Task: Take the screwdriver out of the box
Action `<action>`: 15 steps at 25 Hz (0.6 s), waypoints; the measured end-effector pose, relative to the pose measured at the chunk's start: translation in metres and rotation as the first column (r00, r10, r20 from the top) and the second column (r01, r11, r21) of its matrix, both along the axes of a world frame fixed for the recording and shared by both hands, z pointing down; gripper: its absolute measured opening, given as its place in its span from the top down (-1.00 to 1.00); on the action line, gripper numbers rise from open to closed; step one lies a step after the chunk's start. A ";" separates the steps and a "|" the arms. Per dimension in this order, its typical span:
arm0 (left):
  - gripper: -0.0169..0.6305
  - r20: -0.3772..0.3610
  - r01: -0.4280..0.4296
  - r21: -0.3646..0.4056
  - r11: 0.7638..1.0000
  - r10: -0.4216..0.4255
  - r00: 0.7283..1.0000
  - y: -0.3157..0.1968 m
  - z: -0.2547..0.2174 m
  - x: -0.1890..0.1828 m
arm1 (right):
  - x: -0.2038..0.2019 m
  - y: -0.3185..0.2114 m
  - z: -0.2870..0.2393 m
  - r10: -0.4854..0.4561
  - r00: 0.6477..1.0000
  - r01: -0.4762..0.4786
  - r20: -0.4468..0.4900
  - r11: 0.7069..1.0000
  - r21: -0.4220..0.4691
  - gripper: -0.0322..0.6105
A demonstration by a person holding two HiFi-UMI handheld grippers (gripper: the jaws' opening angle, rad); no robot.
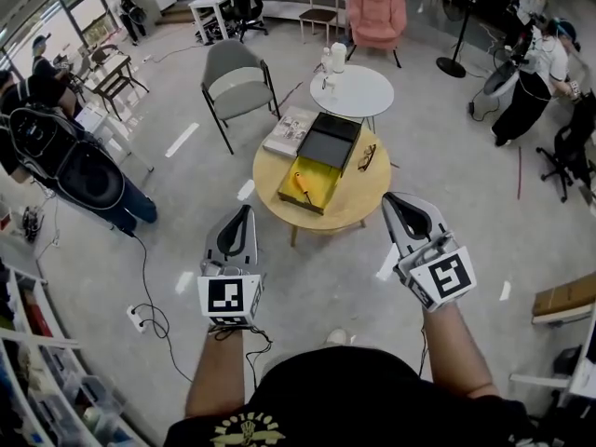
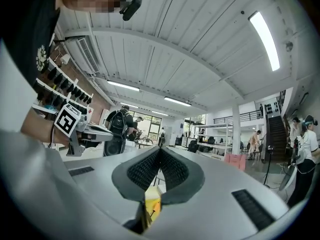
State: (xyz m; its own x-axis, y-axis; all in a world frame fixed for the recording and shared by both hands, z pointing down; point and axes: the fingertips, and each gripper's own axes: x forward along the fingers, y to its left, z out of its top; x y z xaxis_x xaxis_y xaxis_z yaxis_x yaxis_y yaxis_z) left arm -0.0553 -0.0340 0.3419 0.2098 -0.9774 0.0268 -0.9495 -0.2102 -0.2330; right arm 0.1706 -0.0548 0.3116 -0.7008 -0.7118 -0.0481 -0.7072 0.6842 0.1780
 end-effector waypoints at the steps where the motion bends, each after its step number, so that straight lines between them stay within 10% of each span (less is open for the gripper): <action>1: 0.91 0.003 0.002 0.002 1.000 -0.002 1.000 -0.001 -0.002 0.003 | 0.003 -0.003 -0.001 -0.002 1.000 0.002 0.001 1.000 0.002 0.85; 15: 0.91 0.027 0.071 -0.016 0.997 -0.070 0.997 -0.001 0.003 -0.008 | 0.001 -0.021 0.003 -0.027 0.999 0.027 0.039 1.000 0.012 0.85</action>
